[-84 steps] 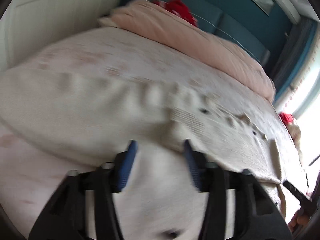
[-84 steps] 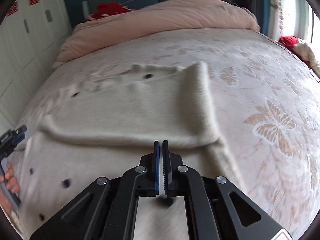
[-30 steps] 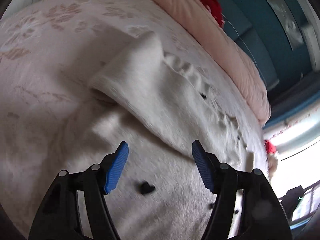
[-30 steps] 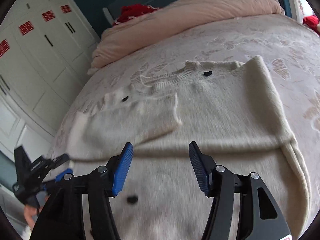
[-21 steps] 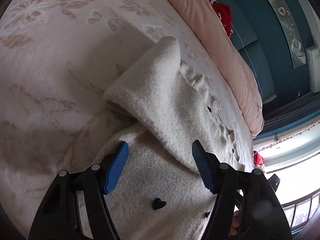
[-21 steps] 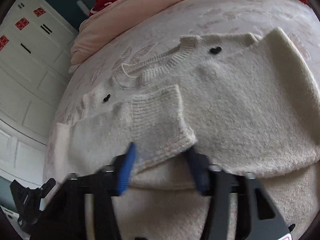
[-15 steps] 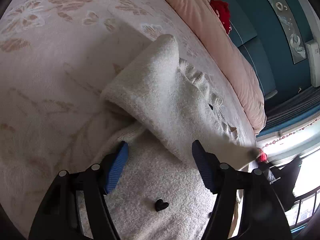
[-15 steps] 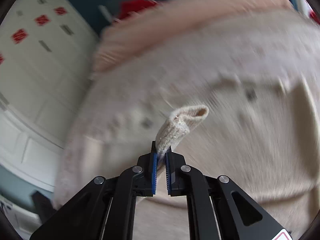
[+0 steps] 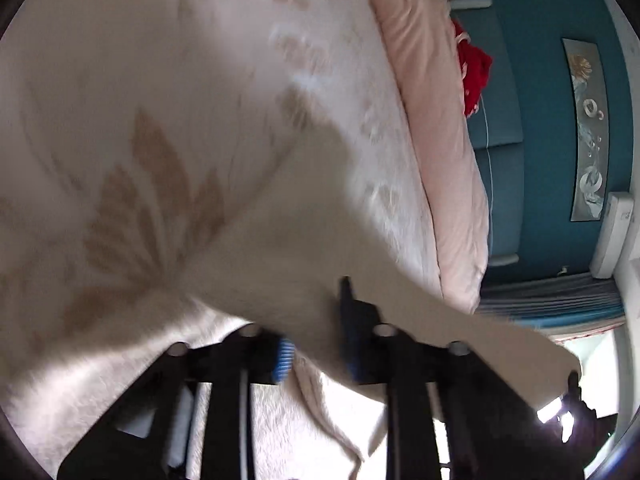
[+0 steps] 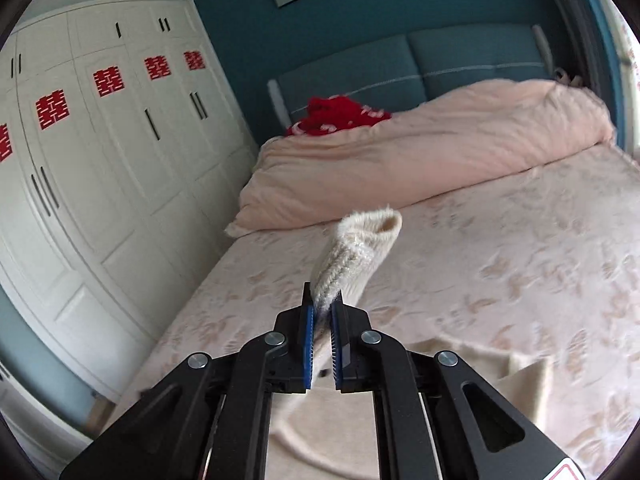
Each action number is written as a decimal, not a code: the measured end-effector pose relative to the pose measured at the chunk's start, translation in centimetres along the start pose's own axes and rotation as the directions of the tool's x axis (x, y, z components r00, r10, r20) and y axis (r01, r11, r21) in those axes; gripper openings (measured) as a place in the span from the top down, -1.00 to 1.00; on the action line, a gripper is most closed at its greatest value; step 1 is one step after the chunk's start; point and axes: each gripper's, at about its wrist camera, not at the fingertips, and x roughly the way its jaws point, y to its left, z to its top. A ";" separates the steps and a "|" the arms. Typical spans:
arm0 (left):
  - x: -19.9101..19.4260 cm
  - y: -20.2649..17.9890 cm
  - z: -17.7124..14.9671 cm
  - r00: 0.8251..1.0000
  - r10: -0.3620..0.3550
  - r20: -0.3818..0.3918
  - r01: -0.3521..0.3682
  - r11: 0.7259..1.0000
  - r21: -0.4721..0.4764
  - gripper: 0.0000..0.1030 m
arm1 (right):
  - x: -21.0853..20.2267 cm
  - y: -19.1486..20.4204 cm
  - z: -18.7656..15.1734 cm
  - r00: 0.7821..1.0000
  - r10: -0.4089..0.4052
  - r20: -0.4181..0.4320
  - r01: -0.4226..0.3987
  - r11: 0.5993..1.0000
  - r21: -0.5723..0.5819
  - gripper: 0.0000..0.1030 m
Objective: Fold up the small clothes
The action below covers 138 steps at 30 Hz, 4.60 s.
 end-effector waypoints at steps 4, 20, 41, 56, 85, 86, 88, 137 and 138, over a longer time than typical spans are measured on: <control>-0.8 -1.5 -0.6 0.996 0.076 0.052 -0.083 0.988 0.132 0.72 | -1.8 -6.4 -4.7 0.996 -0.089 -0.015 0.089 0.995 0.043 0.87; 0.5 0.2 -3.5 0.965 0.256 0.047 -0.257 0.902 0.347 0.68 | 1.9 -20.0 -18.7 0.946 -0.148 -0.287 0.250 0.898 0.362 0.42; -7.2 -4.0 -4.4 0.947 0.255 0.194 -0.320 0.717 0.620 0.53 | -1.9 -15.8 -16.0 0.927 -0.333 -0.174 0.350 0.934 0.076 0.98; 9.8 -7.2 0.3 0.893 0.399 0.209 -0.430 0.613 0.663 0.32 | 15.4 -9.6 -16.8 0.903 -0.202 -0.379 0.179 0.979 -0.097 0.91; 2.9 -4.4 -8.4 0.854 0.468 0.228 -0.450 0.443 0.776 0.17 | 3.3 -16.2 -20.9 0.872 -0.355 -0.336 0.407 0.908 0.095 0.91; 3.0 -4.4 -8.5 0.850 0.469 0.240 -0.456 0.430 0.779 0.18 | 3.4 -16.0 -20.7 0.875 -0.345 -0.340 0.396 0.914 0.092 0.93; 3.2 -4.7 -8.6 0.842 0.473 0.259 -0.468 0.403 0.786 0.18 | 1.9 -14.9 -19.2 0.898 -0.353 -0.262 0.388 0.917 0.095 0.96; -7.8 -3.4 -14.3 0.835 0.494 0.242 -0.451 0.362 0.816 -0.04 | -13.5 -8.7 -28.4 0.840 -0.436 -0.324 0.445 0.894 -0.050 0.07; -8.8 -3.0 -14.7 0.836 0.498 0.231 -0.447 0.374 0.813 -0.14 | -14.2 -8.7 -29.0 0.837 -0.435 -0.332 0.446 0.894 -0.045 0.05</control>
